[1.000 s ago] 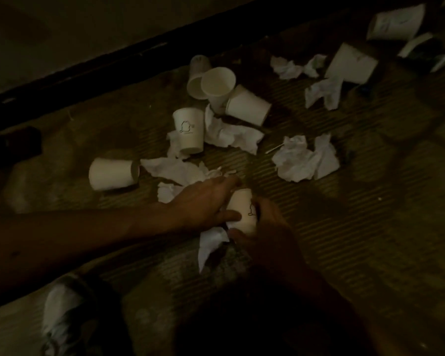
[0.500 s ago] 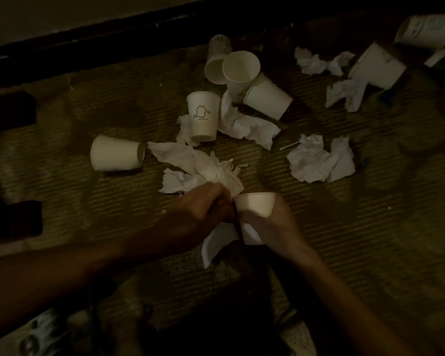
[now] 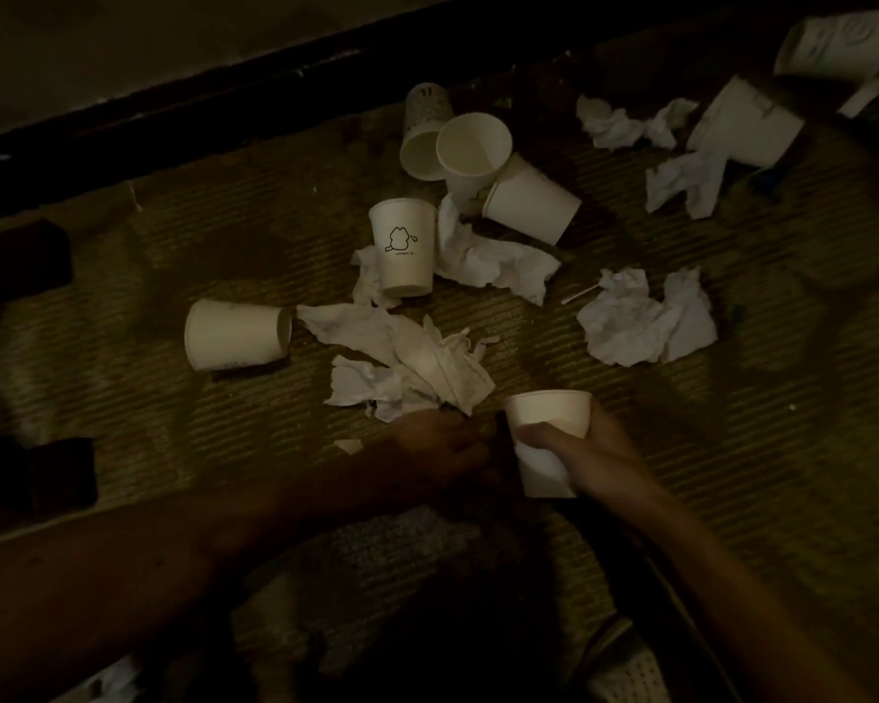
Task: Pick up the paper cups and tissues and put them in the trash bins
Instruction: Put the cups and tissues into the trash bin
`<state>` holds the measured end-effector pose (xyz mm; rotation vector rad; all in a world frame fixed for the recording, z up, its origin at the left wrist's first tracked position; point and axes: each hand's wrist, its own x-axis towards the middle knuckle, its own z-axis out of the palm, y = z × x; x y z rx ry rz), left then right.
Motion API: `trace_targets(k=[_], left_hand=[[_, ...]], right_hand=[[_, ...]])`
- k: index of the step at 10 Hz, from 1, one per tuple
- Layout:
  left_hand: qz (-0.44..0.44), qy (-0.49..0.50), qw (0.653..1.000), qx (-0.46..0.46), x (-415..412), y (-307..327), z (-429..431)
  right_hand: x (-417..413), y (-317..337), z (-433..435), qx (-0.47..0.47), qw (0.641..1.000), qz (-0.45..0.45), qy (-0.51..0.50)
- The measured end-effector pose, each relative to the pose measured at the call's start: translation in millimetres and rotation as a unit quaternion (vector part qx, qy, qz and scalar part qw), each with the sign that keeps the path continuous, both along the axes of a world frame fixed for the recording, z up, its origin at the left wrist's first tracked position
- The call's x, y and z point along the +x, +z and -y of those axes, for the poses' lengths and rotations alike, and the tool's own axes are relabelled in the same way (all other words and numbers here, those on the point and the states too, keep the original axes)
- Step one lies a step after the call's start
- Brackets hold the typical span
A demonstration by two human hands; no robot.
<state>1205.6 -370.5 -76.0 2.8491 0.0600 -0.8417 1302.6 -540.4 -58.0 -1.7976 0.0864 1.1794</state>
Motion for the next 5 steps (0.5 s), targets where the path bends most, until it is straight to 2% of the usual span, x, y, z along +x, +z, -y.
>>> trace_targets(k=[1,2,3,4,5], left_hand=[[0.327,-0.047,0.943,-0.050,-1,13,-10],[0.332,-0.015,0.938,-0.096,9,32,-30],[0.184,-0.053,0.981,0.025,20,30,-50],[0.114,-0.084,0.990,0.026,19,21,-60],[0.131,-0.067,0.988,-0.057,21,13,-63]], right_hand=[[3,2,-1,0.003,1.000,-0.008,-0.018],[6,7,-7,0.008,1.000,-0.009,-0.013],[8,11,-14,0.011,1.000,-0.006,-0.005],[8,15,-19,0.021,1.000,-0.017,-0.005],[8,19,-17,0.024,0.999,-0.034,-0.005]])
